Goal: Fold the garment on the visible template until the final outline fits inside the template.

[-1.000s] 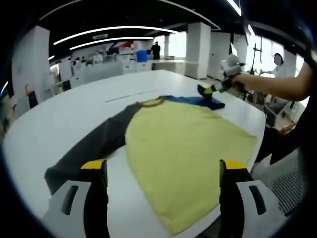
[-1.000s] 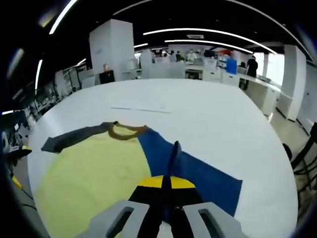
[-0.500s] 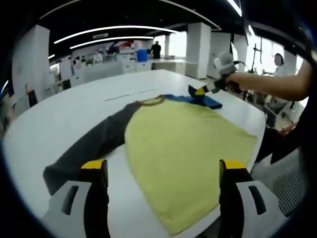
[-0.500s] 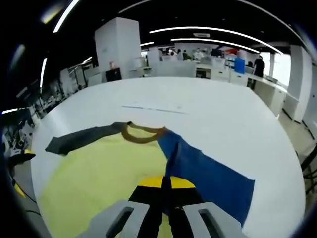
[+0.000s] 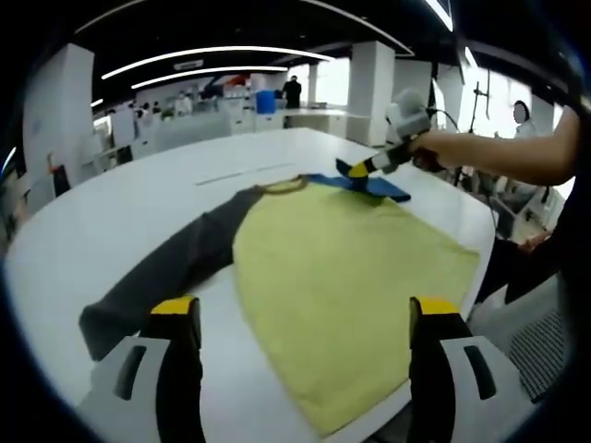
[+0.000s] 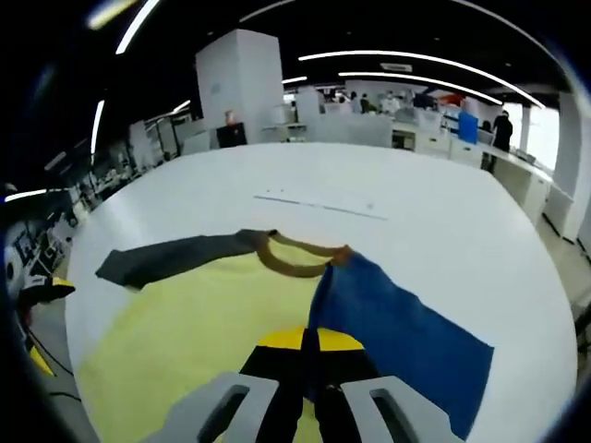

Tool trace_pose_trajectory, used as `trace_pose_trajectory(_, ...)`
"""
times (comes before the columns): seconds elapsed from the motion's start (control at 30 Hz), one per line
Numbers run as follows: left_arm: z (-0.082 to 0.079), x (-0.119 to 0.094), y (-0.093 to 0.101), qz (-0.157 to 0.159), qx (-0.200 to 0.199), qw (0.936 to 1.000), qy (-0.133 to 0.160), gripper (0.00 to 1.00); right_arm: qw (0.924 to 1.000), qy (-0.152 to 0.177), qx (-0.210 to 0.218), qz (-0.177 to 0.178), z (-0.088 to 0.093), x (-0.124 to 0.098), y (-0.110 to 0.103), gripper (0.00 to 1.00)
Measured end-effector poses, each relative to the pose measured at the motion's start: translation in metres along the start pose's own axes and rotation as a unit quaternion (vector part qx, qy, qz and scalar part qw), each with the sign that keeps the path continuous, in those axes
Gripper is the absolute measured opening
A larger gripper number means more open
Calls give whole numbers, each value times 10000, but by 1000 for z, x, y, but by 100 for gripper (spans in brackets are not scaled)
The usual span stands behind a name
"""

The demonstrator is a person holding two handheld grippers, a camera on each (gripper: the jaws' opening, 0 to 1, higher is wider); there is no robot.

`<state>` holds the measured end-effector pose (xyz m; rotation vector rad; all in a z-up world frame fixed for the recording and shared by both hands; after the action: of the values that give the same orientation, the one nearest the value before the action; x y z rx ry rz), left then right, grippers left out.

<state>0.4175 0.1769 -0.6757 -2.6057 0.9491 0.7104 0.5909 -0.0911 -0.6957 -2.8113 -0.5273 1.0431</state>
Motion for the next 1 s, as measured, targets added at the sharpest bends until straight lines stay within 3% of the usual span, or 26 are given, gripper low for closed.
trace_pose_trajectory(1.0, 6, -4, -4, -15, -42, 10000, -38, 90, 9970, -166, -370, -654, -23, 40, -80, 0)
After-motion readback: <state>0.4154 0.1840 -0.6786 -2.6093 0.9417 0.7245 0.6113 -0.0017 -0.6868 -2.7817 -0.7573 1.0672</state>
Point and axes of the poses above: the point that each gripper's makers call its tool centre point, and the gripper's own axes: x roughly forward along the fingers, y roughly to its right, z roughly out of its underside, the point moved 3 cm from there along -x, roughly backward along the fingers, and after that the axes turned 9 degrees about x, right-handed, at the moved point
